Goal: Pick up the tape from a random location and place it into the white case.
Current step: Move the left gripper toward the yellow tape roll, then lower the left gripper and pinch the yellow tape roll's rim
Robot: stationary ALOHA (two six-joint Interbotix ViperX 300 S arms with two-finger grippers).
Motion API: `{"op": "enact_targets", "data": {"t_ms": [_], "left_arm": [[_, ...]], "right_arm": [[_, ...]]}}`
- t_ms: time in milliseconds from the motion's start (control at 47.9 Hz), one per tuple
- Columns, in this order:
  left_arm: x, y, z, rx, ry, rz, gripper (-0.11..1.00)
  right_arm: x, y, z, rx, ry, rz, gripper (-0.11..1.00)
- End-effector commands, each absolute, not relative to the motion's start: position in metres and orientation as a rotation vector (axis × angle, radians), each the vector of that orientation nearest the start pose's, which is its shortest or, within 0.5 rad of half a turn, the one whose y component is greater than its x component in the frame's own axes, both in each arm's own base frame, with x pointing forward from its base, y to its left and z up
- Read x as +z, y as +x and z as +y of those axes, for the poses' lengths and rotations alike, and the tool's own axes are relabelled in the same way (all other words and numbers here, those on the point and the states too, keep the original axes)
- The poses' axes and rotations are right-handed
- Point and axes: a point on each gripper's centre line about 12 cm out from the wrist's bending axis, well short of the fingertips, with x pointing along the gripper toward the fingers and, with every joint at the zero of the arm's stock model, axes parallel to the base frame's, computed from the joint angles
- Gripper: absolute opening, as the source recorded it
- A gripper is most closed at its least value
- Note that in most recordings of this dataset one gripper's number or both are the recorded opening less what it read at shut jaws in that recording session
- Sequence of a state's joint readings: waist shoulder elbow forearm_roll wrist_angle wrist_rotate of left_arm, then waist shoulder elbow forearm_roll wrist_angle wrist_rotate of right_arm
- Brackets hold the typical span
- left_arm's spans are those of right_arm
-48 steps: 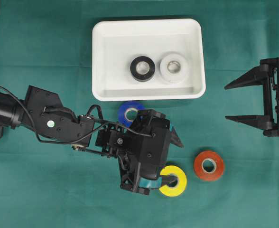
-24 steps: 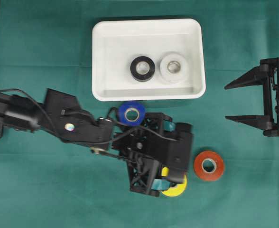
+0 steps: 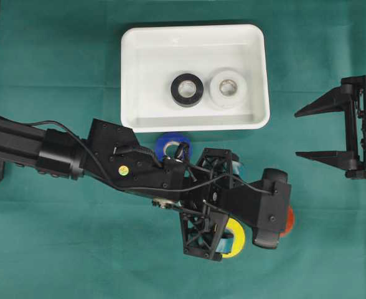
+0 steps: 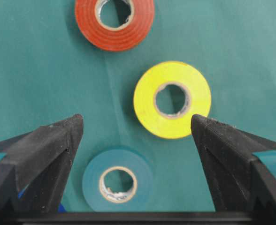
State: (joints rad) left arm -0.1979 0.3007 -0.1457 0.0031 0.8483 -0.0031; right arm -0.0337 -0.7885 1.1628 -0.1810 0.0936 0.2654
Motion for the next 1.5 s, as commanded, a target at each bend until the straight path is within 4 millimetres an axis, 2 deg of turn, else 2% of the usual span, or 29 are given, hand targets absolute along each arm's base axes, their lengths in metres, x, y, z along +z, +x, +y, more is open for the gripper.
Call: {"op": "enact_targets", "data": {"t_ms": [0, 856, 1483], "left_arm": [[0.2696, 0.4968, -0.0991, -0.179, 0.097, 0.949, 0.98], [0.2635, 0.4906, -0.0986, -0.179, 0.095, 0.945, 0.98], [0.2606, 0.4938, -0.1009, -0.177, 0.083, 0.930, 0.98]], "right_arm": [[0.2285, 0.2182, -0.0096, -0.069, 0.086, 0.433, 0.87], [0.2269, 0.2196, -0.0096, -0.069, 0.086, 0.441, 0.87], [0.2269, 0.2196, -0.0096, -0.068, 0.085, 0.441, 0.87]]}}
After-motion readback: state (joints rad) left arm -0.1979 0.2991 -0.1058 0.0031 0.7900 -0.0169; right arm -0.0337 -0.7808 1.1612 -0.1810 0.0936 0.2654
